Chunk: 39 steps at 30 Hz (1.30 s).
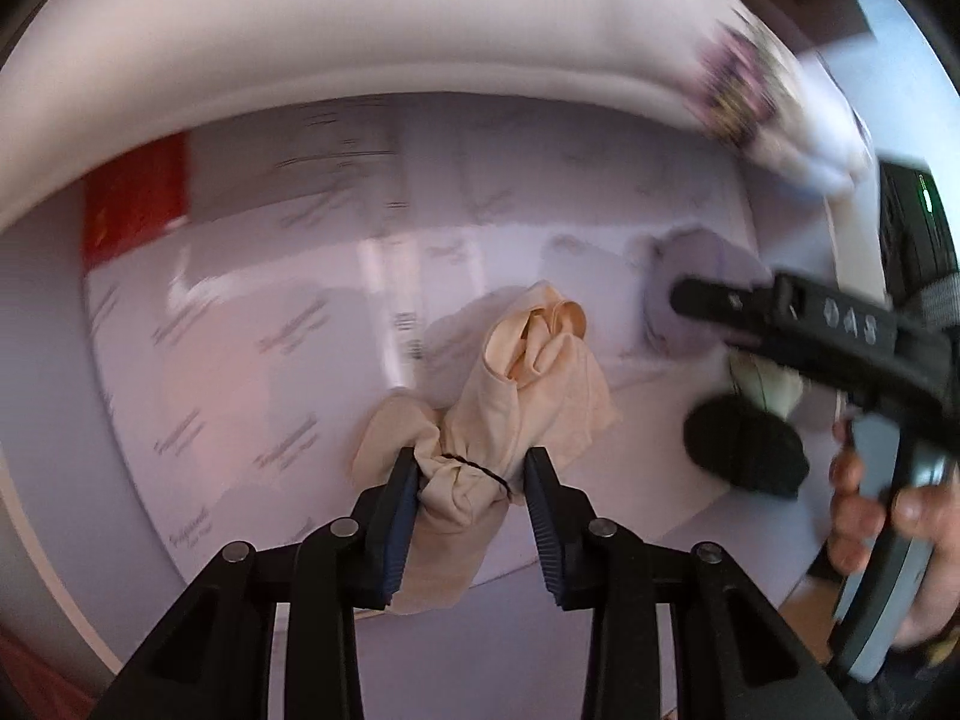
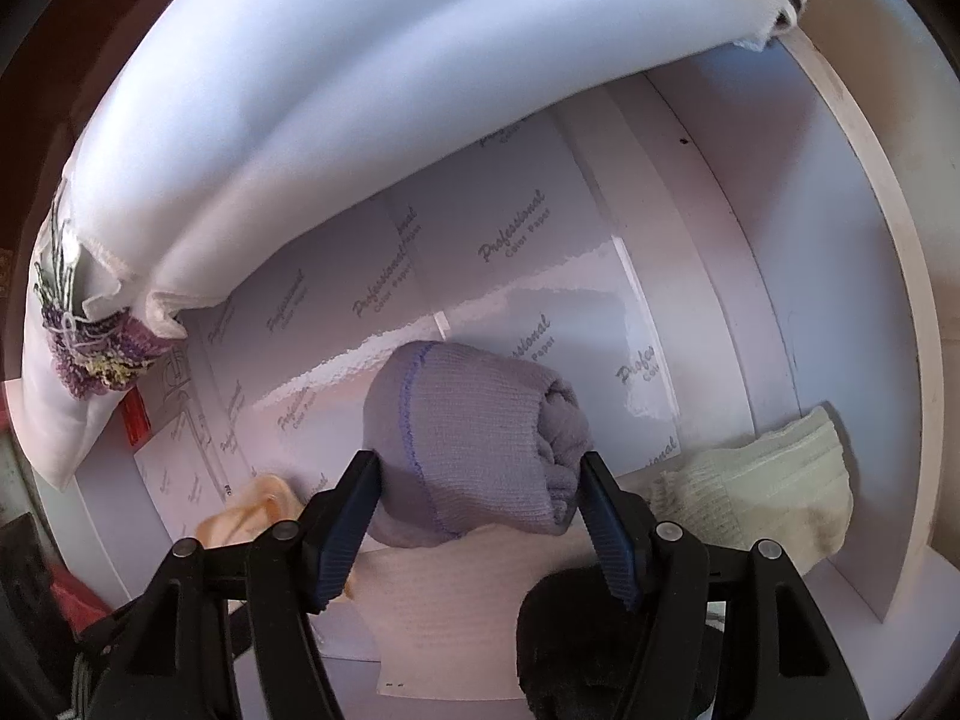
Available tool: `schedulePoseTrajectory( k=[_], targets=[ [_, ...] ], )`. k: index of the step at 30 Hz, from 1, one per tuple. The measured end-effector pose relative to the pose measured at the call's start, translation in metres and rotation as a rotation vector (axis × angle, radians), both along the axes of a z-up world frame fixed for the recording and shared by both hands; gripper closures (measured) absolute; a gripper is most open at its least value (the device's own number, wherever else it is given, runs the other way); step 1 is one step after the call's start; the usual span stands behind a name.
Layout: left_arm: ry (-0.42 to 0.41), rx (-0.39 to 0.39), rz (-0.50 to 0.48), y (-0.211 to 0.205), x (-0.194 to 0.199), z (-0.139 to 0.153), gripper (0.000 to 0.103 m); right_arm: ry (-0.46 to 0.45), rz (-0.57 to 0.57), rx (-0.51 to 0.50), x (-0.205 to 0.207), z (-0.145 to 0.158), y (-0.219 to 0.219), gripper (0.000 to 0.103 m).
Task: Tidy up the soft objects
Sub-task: 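Lift the lavender sock with the right tool toward the gold tray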
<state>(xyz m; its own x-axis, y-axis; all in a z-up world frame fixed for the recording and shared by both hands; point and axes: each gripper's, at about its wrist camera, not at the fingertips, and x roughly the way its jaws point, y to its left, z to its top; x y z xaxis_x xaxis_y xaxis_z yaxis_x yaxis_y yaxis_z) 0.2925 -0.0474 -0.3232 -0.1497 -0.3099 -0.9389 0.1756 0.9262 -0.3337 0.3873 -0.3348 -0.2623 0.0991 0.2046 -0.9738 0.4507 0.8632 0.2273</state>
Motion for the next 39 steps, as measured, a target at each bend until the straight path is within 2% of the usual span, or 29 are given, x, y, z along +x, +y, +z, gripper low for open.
schedulePoseTrajectory(
  k=[2,5,14,16,17,20,24,32,39],
  targets=[
    [0.003,-0.009,0.069,0.009,-0.002,0.003,0.068,-0.003,0.003,0.0,0.0,-0.001,0.002,0.037],
    [-0.02,0.01,0.09,0.012,-0.006,0.003,0.066,-0.006,0.012,-0.006,0.0,-0.002,0.006,0.037],
    [-0.071,0.101,-0.062,-0.028,-0.015,-0.005,0.063,-0.014,0.025,-0.013,0.005,-0.004,0.014,0.037],
    [-0.081,0.105,-0.067,-0.031,-0.017,-0.007,0.065,-0.031,0.047,-0.023,0.006,0.0,0.019,0.044],
    [-0.079,0.103,-0.065,-0.026,-0.018,-0.004,0.066,-0.038,0.058,-0.03,0.005,0.002,0.019,0.051],
    [-0.069,0.1,-0.025,-0.026,-0.021,-0.005,0.067,-0.05,0.081,-0.059,0.004,0.008,0.023,0.058],
    [-0.055,0.091,0.044,-0.02,-0.025,-0.012,0.067,-0.043,0.098,-0.058,-0.001,0.01,0.027,0.06],
    [-0.059,0.083,0.064,-0.01,-0.032,-0.015,0.067,0.001,0.204,-0.086,-0.014,0.016,0.048,0.061],
    [-0.062,0.083,0.068,-0.007,-0.032,-0.015,0.067,0.007,0.31,-0.152,-0.025,0.025,0.072,0.064]
  ],
)
